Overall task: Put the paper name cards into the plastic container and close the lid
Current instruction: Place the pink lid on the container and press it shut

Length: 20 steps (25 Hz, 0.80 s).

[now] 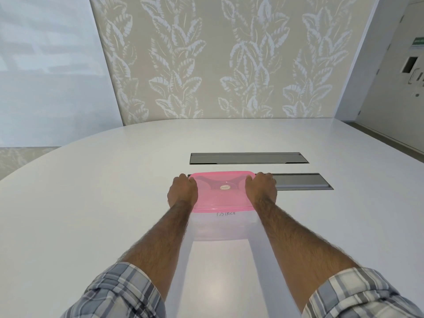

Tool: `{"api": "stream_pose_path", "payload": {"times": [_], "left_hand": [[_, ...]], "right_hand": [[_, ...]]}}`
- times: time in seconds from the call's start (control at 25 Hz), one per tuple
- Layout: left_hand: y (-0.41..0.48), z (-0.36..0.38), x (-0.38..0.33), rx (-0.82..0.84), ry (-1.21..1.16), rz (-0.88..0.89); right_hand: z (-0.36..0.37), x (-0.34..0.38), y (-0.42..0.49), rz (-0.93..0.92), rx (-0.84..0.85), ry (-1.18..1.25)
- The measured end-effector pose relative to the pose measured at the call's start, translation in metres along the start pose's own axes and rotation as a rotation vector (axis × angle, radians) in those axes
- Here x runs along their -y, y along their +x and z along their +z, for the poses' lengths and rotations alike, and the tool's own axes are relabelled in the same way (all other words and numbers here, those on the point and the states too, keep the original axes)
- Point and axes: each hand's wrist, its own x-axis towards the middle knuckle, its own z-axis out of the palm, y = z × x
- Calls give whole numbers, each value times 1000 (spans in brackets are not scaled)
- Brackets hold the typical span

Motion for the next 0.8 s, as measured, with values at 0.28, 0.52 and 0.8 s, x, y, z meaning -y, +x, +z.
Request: {"api": "stream_pose_path", "payload": {"times": [0.28, 0.52, 0.8], "left_hand": [[19, 2, -13, 103, 8, 36], [35, 6, -20, 181, -28, 91], [53, 18, -19, 246, -5, 211]], "right_hand": [[-7, 0, 14, 38, 89, -20], [-5, -2, 22, 14, 128, -18], [-1, 3, 41, -64, 136, 0]]}}
